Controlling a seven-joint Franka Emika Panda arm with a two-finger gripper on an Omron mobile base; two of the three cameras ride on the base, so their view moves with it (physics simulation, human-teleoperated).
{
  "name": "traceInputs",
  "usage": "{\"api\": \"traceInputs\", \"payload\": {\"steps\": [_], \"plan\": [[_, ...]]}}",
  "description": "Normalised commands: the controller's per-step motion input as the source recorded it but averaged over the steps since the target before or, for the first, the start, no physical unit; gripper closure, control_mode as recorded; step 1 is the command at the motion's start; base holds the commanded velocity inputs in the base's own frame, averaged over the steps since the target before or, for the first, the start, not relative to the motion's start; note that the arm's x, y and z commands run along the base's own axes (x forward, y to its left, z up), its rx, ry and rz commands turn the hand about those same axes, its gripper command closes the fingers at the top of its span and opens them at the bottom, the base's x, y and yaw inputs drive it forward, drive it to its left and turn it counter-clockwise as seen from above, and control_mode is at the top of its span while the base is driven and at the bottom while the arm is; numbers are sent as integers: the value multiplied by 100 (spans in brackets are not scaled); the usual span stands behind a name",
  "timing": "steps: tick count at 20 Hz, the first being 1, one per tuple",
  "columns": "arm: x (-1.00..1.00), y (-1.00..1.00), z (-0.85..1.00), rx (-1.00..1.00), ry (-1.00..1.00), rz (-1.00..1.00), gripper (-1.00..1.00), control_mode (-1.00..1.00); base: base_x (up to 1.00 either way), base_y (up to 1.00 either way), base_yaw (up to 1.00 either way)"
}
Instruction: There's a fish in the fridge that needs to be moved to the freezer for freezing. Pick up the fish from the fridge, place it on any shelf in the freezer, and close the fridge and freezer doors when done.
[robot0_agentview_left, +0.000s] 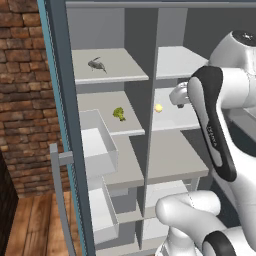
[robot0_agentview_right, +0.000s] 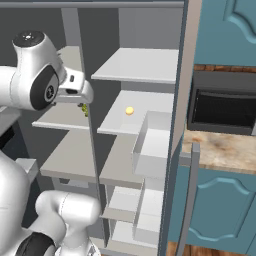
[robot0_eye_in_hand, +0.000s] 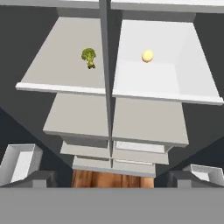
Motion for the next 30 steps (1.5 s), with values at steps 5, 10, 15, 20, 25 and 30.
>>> {"api": "traceInputs", "payload": {"steps": [5,10,15,20,25,30], "plan": [[-41,-4,-9,3,0,0,-100,-100,0,0,0],[-15,-1,-9,0,-1,-5,-100,-100,0,0,0],[-3,-3,-2,0,0,-10,-100,-100,0,0,0],[-8,-3,0,0,0,-8,-100,-100,0,0,0],[0,0,0,0,0,0,-100,100,-45,0,-2],[0,0,0,0,0,0,-100,100,-51,1,0]]}}
